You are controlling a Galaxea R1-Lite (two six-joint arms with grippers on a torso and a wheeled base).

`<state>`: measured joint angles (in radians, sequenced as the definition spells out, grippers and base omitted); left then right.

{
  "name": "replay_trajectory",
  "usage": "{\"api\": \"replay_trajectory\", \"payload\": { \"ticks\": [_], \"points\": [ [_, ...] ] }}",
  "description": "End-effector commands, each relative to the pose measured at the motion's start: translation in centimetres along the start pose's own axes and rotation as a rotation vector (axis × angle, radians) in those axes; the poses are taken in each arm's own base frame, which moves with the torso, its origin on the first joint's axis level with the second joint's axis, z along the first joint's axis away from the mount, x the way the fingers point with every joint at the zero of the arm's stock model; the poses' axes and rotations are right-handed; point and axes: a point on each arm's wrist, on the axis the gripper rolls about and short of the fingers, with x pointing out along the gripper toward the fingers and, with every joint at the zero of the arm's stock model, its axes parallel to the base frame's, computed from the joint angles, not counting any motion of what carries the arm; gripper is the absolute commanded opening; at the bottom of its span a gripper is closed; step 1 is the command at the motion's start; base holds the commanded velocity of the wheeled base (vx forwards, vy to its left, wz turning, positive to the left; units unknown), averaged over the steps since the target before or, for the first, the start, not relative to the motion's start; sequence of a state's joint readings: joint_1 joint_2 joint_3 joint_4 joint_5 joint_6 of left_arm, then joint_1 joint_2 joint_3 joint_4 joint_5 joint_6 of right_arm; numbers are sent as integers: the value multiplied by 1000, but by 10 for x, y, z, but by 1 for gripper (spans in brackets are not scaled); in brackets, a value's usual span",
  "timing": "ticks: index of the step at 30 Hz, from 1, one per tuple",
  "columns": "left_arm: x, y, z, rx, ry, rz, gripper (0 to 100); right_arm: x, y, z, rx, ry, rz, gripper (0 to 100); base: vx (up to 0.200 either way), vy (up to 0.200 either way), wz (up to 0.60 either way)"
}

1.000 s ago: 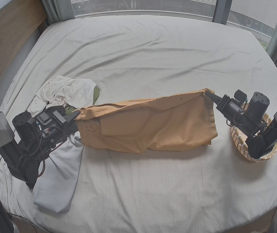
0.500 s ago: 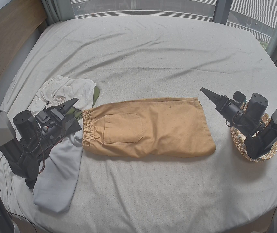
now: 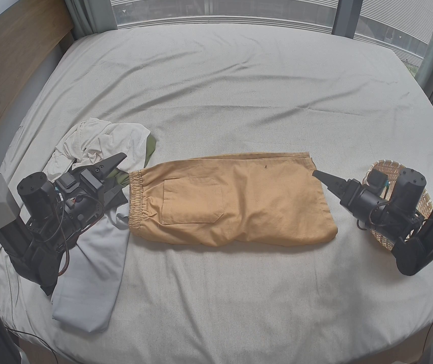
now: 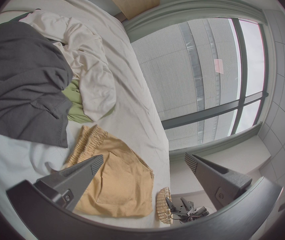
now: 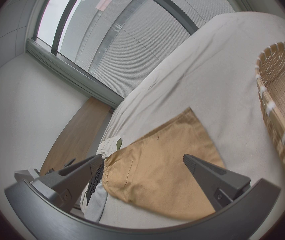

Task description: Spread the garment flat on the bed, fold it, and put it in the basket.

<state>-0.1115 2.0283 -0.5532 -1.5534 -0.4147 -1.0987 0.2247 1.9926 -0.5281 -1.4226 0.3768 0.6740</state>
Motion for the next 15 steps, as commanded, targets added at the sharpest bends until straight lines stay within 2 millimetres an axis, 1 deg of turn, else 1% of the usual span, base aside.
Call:
{"api": "replay_trajectory", "payload": {
  "ticks": [1,3,6,9,11,12,14,15],
  "points": [
    [-18,-21,-2,69,44,-50,100,-21,32,-14,-3,37,39,100,0,0,0],
    [-26,-24,-5,125,72,-60,100,-26,39,-19,-1,55,46,100,0,0,0],
    [-38,-31,-8,193,104,-81,100,-32,44,-26,2,70,42,100,0,0,0],
    [-46,-36,-11,229,127,-97,100,-34,45,-30,4,74,29,100,0,0,0],
    [-54,-38,-15,276,152,-107,100,-37,47,-34,5,84,19,100,0,0,0],
    [-55,-39,-16,279,155,-108,100,-37,47,-34,5,84,19,100,0,0,0],
    [-64,-41,-20,341,189,-128,100,-39,48,-38,6,94,17,100,0,0,0],
    [-66,-40,-21,357,201,-133,100,-40,49,-39,7,99,16,100,0,0,0]
  ]
}}
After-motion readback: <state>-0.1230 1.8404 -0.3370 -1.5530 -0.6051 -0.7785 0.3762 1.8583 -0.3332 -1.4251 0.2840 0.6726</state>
